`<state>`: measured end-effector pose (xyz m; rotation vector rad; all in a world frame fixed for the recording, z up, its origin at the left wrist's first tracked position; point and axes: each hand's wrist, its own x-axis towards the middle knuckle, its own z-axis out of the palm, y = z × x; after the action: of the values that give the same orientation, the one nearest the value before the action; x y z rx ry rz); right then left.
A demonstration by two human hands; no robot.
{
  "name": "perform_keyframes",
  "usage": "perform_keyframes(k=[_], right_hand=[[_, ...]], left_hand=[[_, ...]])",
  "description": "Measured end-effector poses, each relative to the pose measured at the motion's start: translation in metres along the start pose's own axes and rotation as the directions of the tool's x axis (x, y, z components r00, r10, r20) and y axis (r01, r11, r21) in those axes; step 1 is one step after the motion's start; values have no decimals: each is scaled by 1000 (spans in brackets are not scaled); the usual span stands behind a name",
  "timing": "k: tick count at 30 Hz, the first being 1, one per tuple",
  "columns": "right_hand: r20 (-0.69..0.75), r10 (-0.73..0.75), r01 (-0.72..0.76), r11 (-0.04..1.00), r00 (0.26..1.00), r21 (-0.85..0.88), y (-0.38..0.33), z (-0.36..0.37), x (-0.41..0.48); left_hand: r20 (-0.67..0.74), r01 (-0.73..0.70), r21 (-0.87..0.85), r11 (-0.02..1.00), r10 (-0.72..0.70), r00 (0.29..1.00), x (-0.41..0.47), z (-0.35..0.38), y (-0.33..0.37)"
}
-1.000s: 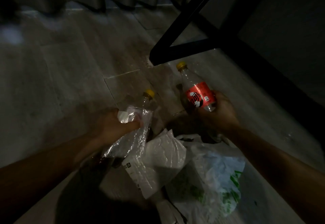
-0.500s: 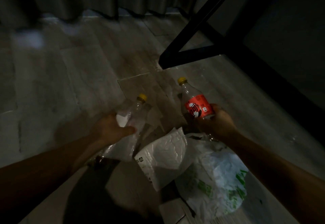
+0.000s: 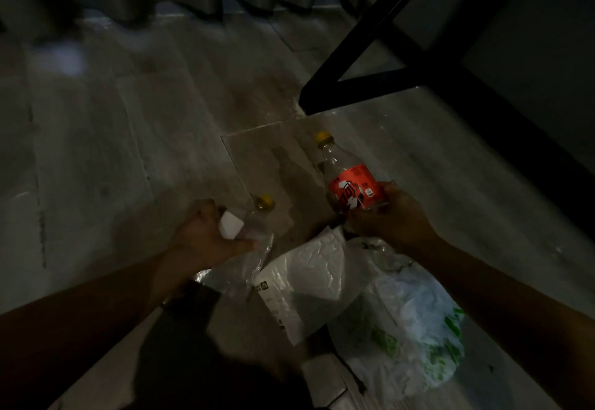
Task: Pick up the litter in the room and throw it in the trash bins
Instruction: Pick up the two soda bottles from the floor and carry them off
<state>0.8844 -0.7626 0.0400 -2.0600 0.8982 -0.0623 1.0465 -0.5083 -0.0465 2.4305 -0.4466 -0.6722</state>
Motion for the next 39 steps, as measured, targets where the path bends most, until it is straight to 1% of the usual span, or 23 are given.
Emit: perform_keyframes(k=[3,5,7,11,17,20,22,26,30,34,37,39], right_hand=[[8,15,-15,1000,1000,-4,-3,0,-1],[7,8,-8,1000,1000,-11,-5,0,-2],[3,-6,6,1000,1000,-19,-5,0,-2],[7,12,-12,999,1000,-33,-4,1,-4],[-4,26,-27,997,1000,-68,3,-1,-7],[-24,21,-23,997,999,-75,6,-2,-7],[-27,23,-25,997,999,-79,6,-3,-7],[-11,28,-28,999,1000,-43,6,0,-7],[-11,45,-45,999,999,-29,8,1,-7],[-30,50,-51,998,998,-36,11,-4,-8],[-17,52,-53,996,999,-69,13,-2,-10],[-14,34,-35,994,999,-100,16,-1,-11]], left_hand=[[56,27,1,1000,-27,998,-2,5,2],[69,22,-7,1000,-22,997,-4,4,4],[66,-25,-4,1000,26,998,-6,1,6],[27,-127,37,991,126,992,-15,-2,11],[0,-255,137,957,258,966,-23,2,12],[-8,-318,160,934,324,946,-23,2,13],[-13,-306,135,942,311,950,-24,2,12],[-32,-223,24,975,224,974,-24,3,12],[-10,-254,74,965,255,967,-25,6,18],[2,-256,68,964,256,967,-27,11,28],[87,-278,60,959,272,958,-30,17,29],[123,-277,107,955,264,957,-31,21,26]])
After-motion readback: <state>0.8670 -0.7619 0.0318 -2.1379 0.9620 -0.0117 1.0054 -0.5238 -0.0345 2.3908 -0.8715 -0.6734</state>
